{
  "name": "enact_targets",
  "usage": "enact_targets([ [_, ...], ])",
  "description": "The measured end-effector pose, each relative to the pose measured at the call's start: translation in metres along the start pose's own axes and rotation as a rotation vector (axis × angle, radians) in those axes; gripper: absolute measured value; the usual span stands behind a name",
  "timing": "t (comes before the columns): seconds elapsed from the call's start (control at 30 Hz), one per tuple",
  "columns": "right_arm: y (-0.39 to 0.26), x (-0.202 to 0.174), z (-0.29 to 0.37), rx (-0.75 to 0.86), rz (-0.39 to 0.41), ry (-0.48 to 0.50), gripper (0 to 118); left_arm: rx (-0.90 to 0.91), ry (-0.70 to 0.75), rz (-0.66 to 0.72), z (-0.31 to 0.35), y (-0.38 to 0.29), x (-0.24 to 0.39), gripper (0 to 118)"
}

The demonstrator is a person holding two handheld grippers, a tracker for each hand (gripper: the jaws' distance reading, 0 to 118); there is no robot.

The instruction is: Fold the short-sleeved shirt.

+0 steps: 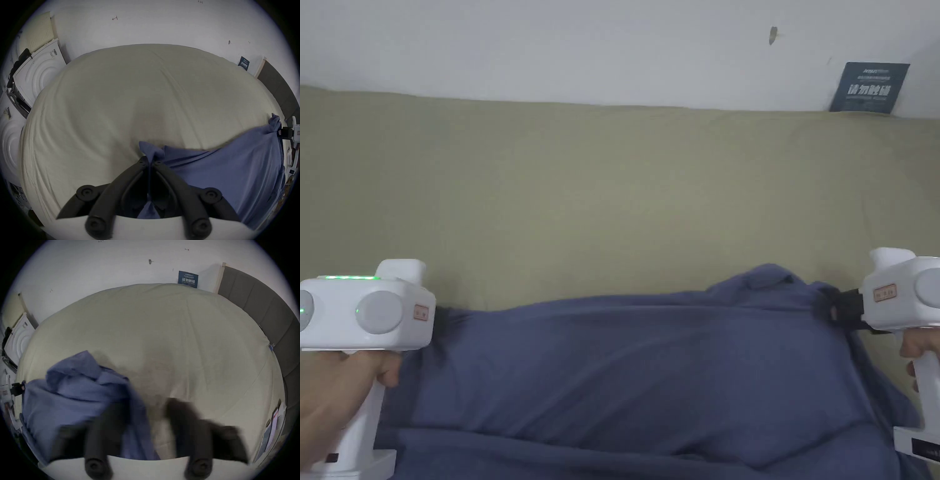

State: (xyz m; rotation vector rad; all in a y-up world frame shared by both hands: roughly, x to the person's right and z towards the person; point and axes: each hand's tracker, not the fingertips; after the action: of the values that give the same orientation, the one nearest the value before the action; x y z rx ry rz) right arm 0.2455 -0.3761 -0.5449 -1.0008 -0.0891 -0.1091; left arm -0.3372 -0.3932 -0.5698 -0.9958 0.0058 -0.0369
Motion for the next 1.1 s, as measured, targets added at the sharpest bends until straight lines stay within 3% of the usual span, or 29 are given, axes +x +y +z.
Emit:
enact_targets([
  [0.07, -0.004, -0.001, 0.015, 0.007, 0.002, 0.007, 10, 0.018, -0.005, -0.003, 0.007, -0.002, -0.002, 2],
  [0.17, -0.013, -0.011, 0.042, 0.049, 0.098, -0.018, 10, 0.047, -0.013, 0.042, 0.029, -0.007, -0.008, 2],
  [0.43, -0.045, -0.009, 0.143, 0.155, 0.056, 0.055, 10, 0.122, -0.062, 0.061, 0.119, -0.033, -0.04, 2],
  [0.67, -0.114, -0.008, 0.213, 0.231, 0.033, 0.113, 10, 0.176, -0.077, 0.004, 0.188, -0.096, -0.053, 2],
  [1.1, -0.246, 0.011, 0.208, 0.137, -0.031, 0.124, 10, 0.168, -0.076, -0.013, 0.197, -0.213, -0.059, 2],
])
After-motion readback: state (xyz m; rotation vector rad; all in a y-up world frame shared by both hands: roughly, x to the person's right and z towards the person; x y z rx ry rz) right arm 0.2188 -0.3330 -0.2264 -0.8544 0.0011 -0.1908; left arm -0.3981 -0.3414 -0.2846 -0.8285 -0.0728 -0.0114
